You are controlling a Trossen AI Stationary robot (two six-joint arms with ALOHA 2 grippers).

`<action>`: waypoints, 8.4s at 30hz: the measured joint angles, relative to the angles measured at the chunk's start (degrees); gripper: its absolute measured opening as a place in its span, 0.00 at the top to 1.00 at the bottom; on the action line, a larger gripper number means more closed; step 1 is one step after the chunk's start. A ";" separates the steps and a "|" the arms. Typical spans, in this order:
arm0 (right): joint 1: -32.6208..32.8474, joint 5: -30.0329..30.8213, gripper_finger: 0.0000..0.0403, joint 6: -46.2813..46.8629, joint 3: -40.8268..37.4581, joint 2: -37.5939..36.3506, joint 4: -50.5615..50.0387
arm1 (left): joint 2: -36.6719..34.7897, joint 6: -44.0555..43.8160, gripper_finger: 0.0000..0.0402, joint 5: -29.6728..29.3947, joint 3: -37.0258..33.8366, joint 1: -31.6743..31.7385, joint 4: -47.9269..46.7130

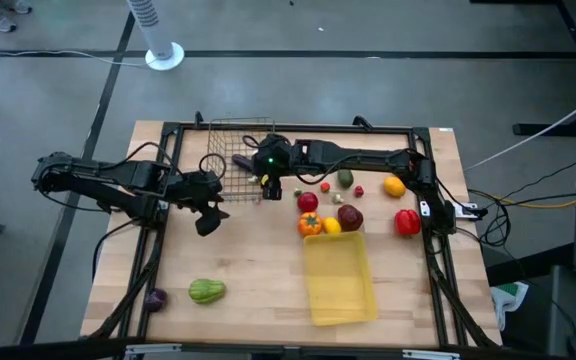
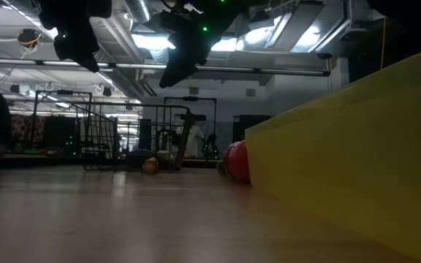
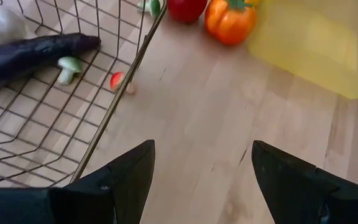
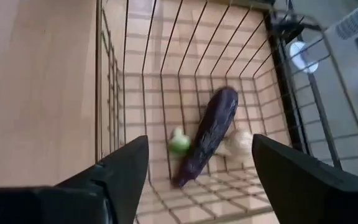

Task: Sort produce into baskets
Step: Put the lime into the yellow bin, then put the chayote into the brown wire basket

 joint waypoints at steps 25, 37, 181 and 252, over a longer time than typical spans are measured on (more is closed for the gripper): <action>-1.08 2.48 0.29 7.03 10.92 -4.21 -52.07 | 0.68 -0.22 0.35 -0.06 0.00 0.00 0.64; -8.18 4.52 0.29 22.74 -13.39 -18.32 -47.41 | 0.68 0.00 0.35 -0.98 0.00 0.00 0.62; 33.76 -8.55 0.17 36.13 -42.69 -26.88 -8.06 | 13.62 2.75 0.35 -1.98 -0.02 -5.40 11.01; 33.77 -8.52 0.17 35.92 -42.69 -26.91 -8.13 | 23.32 -26.75 0.03 11.78 0.04 -31.89 21.71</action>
